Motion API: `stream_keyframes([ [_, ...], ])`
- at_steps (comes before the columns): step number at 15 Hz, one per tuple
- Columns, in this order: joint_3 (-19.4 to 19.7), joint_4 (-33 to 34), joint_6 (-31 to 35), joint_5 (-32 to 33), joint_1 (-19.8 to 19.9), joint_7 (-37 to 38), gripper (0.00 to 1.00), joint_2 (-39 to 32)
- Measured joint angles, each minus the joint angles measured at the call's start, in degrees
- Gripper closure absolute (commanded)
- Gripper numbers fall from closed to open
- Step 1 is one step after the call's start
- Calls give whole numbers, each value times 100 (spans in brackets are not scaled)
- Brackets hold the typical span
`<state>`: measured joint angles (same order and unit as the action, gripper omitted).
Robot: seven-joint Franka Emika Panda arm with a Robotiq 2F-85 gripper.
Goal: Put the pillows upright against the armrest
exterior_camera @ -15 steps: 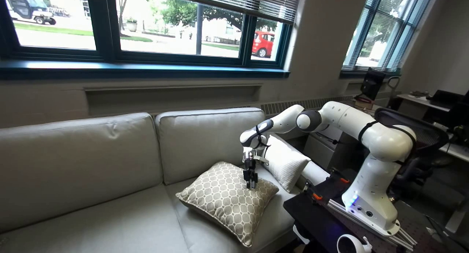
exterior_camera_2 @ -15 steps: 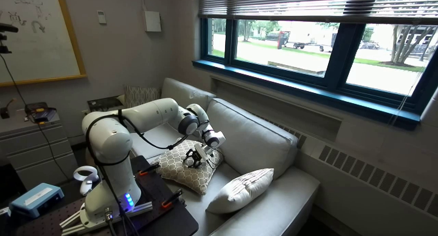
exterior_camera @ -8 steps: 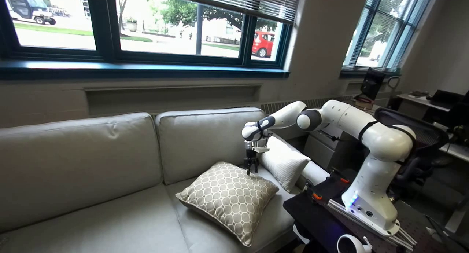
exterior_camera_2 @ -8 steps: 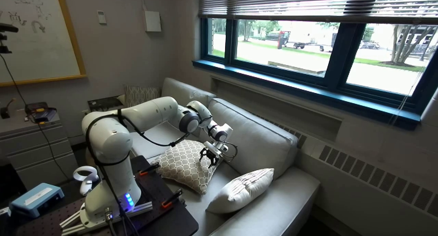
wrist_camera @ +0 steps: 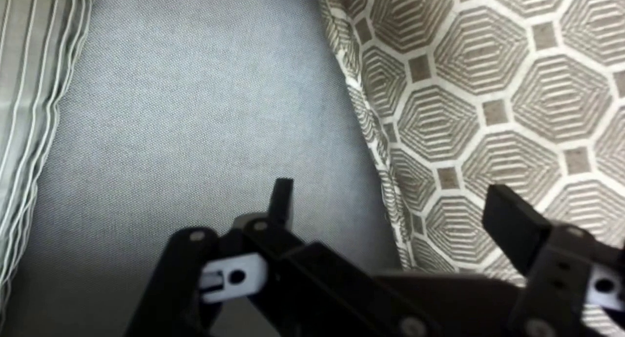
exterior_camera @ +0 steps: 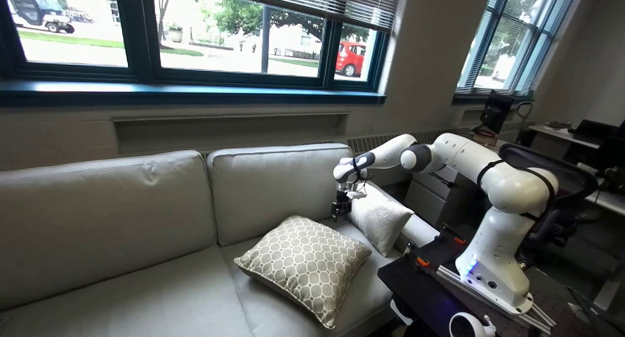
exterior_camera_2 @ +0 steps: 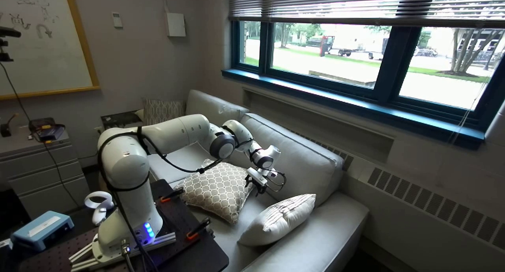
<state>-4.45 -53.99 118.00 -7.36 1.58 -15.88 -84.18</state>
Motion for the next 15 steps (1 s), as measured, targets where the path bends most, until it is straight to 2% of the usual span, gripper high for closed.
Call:
stream_keyframes([
  [6,-385,-297,9,-240,448,-361,0,-19],
  [15,-503,-1081,20,-1048,1100,-402,0,-48],
])
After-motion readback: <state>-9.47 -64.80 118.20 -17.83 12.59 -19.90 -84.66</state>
